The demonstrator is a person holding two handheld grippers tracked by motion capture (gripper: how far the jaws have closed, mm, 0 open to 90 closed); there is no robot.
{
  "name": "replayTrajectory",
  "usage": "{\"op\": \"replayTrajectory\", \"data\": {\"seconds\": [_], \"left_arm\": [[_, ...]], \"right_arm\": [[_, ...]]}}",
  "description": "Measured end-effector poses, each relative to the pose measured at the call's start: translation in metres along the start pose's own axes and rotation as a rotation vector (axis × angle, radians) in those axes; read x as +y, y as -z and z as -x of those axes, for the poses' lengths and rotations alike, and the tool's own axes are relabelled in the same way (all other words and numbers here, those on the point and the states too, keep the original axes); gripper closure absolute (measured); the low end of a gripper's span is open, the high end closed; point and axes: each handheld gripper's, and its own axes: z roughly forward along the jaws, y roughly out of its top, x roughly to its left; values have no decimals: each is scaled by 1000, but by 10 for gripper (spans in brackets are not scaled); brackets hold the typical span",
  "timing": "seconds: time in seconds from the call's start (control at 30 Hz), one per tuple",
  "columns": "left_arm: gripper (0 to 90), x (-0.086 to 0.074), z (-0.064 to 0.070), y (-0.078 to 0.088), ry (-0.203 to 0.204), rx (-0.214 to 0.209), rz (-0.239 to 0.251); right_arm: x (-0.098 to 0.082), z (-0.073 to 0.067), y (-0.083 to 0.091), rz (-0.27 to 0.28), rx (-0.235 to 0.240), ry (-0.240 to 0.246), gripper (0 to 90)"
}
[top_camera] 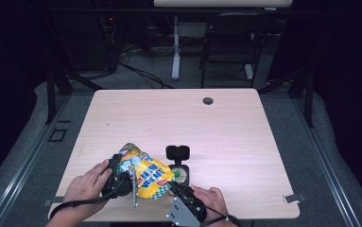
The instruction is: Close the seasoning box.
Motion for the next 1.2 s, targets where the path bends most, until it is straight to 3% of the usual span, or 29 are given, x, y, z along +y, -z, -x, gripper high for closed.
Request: {"op": "replayTrajectory", "data": {"seconds": [1.2], "left_arm": [[575,4,-2,-3,-63,2,-47]], "right_arm": [[-8,-1,-11,-15,21,-31,900]]}}
